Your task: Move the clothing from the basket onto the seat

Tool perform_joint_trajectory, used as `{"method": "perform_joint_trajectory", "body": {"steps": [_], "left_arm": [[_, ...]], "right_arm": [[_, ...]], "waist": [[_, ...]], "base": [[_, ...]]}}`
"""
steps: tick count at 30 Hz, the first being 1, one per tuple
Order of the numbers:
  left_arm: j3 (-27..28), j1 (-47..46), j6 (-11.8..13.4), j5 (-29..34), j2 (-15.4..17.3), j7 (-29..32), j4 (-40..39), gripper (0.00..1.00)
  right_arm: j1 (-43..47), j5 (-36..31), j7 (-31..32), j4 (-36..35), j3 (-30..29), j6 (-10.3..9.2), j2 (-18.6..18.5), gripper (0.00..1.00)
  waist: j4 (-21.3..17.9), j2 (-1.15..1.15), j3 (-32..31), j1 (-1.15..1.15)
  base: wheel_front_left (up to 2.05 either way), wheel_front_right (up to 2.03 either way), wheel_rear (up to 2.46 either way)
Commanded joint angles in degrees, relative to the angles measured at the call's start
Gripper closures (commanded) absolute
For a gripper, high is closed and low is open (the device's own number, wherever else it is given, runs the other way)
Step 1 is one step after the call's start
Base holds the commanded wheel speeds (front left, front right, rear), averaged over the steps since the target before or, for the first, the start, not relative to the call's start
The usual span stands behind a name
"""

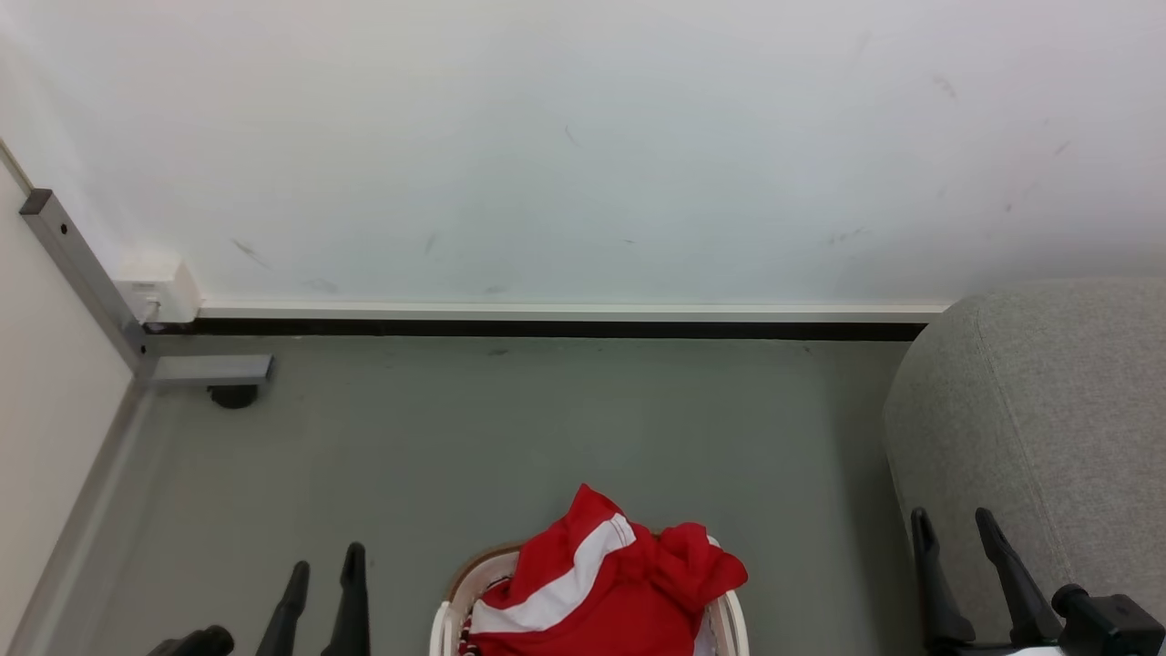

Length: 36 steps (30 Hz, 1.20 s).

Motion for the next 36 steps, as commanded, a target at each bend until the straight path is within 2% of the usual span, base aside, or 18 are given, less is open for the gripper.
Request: {"method": "perform_joint_trajectory", "body": {"steps": [1,21,36], "left_arm": [[0.2,0.3,0.1,2.1,0.5,-0.6,-0.4,0.0],[0.0,1.7,0.3,12.2,0.6,-2.9,0.5,0.0],[0.0,2.2,0.4,16.5,0.6,-3.9,0.9,0.0]], "right_arm": [[0.4,-1.5,-0.6,-0.1,-0.1,-0.09,-0.5,0.0],[0.9,-9.3,-3.0,1.4,-0.2,-0.11,-0.6,0.0],[1.3,-10.4,-4.0,2.0,0.1,-0.12,-0.6,0.0]], "waist": [[0.0,0.0,0.0,0.0],[0.0,0.0,-0.5,0.0],[-0.2,0.0,-0.4,0.0]], "base": [[0.0,0.0,0.0],[0.0,0.0,0.0],[0.0,0.0,0.0]]}}
